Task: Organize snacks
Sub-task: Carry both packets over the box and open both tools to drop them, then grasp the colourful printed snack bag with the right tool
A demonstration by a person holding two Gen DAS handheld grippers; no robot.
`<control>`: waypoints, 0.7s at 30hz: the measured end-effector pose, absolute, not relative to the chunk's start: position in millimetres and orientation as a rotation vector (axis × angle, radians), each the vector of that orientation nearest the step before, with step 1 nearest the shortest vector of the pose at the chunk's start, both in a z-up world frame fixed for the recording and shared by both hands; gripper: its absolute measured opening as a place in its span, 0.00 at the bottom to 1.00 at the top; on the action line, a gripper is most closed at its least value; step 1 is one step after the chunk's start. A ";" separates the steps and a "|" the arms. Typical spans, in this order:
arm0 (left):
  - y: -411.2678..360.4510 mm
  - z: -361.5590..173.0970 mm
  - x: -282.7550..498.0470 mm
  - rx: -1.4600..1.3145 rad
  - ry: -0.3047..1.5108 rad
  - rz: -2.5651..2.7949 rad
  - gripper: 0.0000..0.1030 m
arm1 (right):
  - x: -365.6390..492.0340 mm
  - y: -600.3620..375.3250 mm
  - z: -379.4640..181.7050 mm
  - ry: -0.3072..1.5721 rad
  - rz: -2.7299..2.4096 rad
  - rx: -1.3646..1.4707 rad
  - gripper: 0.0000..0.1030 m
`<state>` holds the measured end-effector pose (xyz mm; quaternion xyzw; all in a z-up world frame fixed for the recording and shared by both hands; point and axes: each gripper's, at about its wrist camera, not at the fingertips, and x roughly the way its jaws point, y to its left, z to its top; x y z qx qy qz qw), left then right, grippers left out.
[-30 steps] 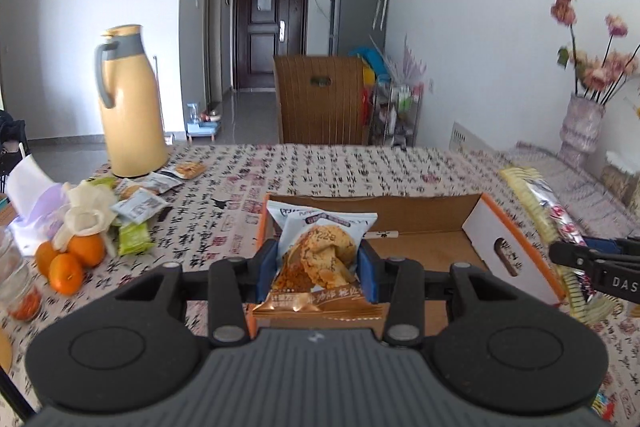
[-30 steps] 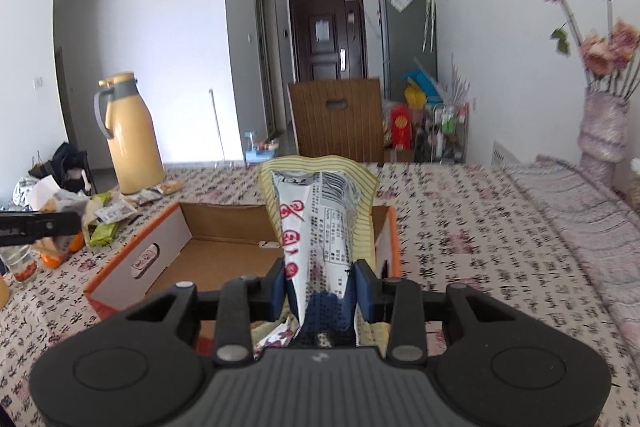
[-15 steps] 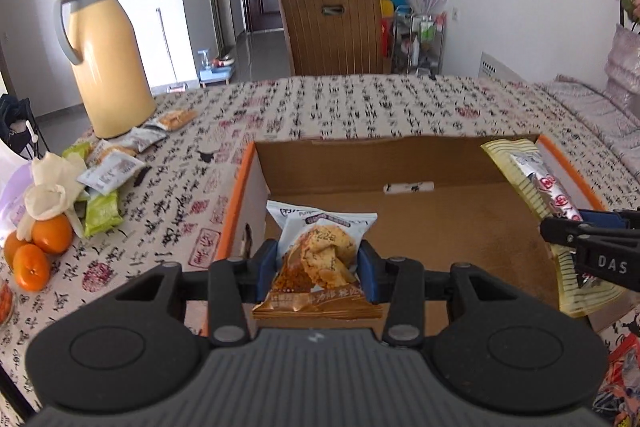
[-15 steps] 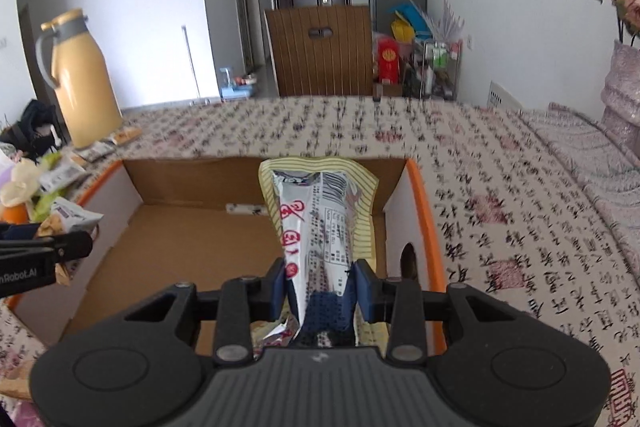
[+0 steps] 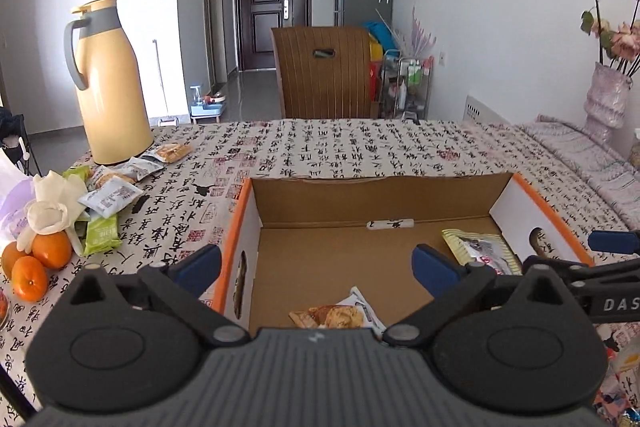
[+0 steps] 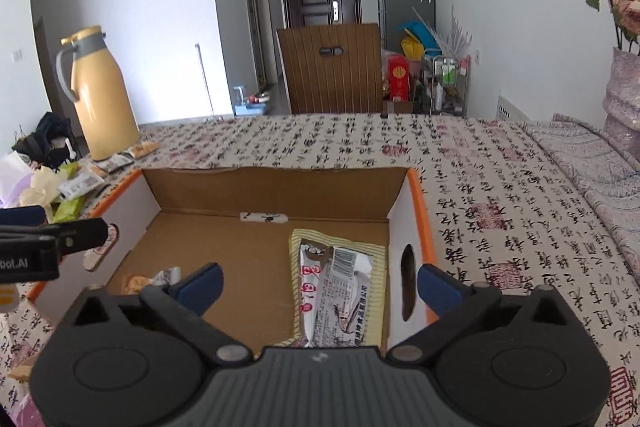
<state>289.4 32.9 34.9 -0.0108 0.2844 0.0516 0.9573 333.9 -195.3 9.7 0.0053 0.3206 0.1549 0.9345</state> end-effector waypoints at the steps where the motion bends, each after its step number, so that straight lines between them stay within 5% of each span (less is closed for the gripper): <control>1: 33.5 36.7 285.3 -0.026 0.567 0.105 1.00 | 330.1 -197.5 12.0 0.647 0.318 0.015 1.00; 21: 56.8 39.5 157.2 -0.143 0.432 0.077 1.00 | 197.9 -244.1 20.6 0.510 0.343 0.015 1.00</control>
